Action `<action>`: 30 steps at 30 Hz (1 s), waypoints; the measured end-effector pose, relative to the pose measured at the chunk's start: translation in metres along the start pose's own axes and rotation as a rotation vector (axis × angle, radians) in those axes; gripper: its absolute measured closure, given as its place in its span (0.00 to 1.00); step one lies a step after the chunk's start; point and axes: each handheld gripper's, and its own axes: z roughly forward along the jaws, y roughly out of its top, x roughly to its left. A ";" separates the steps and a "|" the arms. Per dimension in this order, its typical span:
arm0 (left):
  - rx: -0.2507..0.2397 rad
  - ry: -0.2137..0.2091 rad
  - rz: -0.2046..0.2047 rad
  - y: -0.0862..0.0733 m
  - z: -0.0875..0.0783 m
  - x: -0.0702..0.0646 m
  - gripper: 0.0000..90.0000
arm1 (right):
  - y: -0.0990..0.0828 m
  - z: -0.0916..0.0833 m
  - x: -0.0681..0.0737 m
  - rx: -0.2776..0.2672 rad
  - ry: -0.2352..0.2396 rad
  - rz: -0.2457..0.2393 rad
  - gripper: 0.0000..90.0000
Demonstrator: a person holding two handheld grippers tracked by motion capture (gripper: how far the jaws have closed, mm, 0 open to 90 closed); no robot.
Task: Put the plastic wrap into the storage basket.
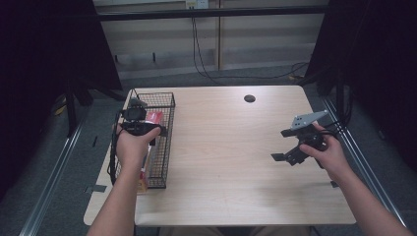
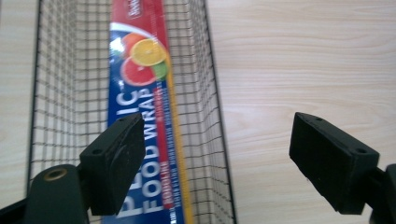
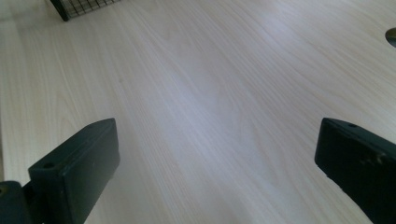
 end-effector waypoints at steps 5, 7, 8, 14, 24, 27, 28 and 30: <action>-0.031 -0.050 0.031 0.001 -0.002 -0.016 0.20 | -0.004 -0.001 0.004 -0.012 -0.016 -0.005 0.00; -0.041 -0.060 0.045 0.002 -0.002 -0.022 0.20 | -0.006 -0.001 0.005 -0.015 -0.022 0.003 0.00; -0.047 -0.065 0.051 0.002 -0.002 -0.025 0.19 | -0.007 -0.002 0.006 -0.010 -0.032 0.006 0.00; -0.066 -0.106 0.088 0.000 0.000 -0.041 0.19 | -0.013 -0.003 0.010 -0.026 -0.030 0.004 0.00; -0.094 -0.148 0.131 -0.004 0.004 -0.061 0.18 | -0.021 -0.001 0.011 -0.031 -0.024 0.011 0.00; -0.097 -0.166 0.136 -0.007 0.008 -0.067 0.18 | -0.023 -0.001 0.011 -0.032 -0.024 0.014 0.00; -0.096 -0.170 0.140 -0.008 0.009 -0.068 0.18 | -0.023 -0.001 0.011 -0.034 -0.023 0.016 0.00; -0.099 -0.179 0.146 -0.010 0.011 -0.071 0.18 | -0.024 -0.002 0.010 -0.040 -0.028 0.018 0.00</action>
